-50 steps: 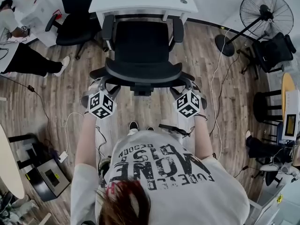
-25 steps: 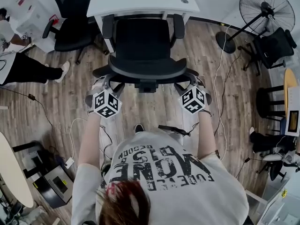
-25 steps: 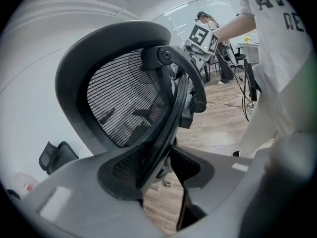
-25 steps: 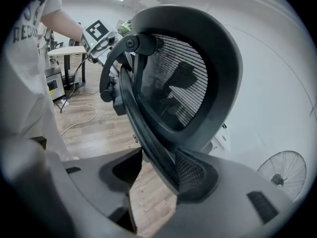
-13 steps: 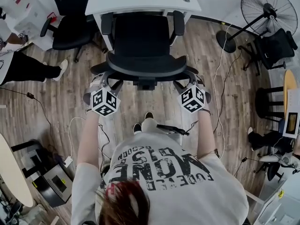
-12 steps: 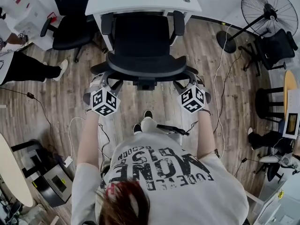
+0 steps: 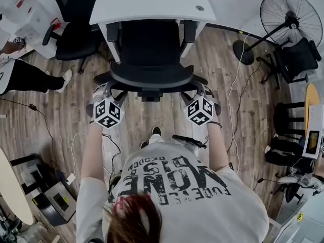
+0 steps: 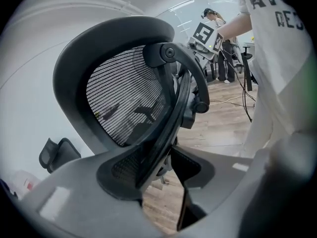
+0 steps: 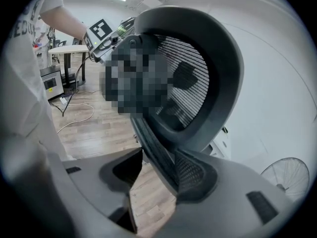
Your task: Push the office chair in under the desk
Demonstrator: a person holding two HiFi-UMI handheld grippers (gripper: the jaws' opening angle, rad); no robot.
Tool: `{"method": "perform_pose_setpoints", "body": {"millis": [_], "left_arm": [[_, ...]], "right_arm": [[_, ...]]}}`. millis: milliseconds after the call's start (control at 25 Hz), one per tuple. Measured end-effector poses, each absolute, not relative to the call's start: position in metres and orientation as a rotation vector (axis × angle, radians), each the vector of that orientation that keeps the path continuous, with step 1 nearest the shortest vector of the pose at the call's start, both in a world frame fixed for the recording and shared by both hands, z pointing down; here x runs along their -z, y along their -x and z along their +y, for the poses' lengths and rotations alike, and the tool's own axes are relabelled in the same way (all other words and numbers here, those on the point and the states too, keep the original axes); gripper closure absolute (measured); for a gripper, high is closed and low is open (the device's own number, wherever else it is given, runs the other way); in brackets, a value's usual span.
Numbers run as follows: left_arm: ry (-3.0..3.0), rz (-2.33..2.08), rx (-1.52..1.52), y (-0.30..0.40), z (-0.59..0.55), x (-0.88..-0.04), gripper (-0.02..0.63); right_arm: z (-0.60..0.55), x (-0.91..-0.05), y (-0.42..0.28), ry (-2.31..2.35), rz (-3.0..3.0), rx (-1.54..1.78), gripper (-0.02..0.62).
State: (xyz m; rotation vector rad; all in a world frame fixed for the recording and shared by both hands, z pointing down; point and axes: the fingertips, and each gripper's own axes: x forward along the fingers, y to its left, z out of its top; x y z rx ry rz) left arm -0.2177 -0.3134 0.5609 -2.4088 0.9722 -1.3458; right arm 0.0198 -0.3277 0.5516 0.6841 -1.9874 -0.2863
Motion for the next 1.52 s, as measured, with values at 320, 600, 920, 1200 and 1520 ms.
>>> {"method": "perform_pose_setpoints", "body": {"millis": [320, 600, 920, 1200, 1520], "left_arm": [[2.401, 0.999, 1.36, 0.218, -0.34, -0.562, 0.41], [2.392, 1.017, 1.377, 0.219, -0.359, -0.563, 0.41], [2.387, 1.032, 1.37, 0.22, -0.38, -0.563, 0.407], [2.379, 1.025, 1.347, 0.223, -0.389, -0.561, 0.407], [2.372, 1.021, 1.338, 0.223, -0.4, -0.561, 0.407]], "right_arm": [[-0.357, -0.552, -0.02, -0.672, -1.994, 0.312, 0.4], [-0.378, -0.553, -0.019, -0.663, -1.999, 0.331, 0.4], [-0.399, -0.554, -0.018, -0.675, -1.987, 0.342, 0.4], [-0.41, -0.553, -0.014, -0.681, -1.978, 0.338, 0.4], [-0.422, -0.554, -0.014, -0.687, -1.974, 0.32, 0.4]]}}
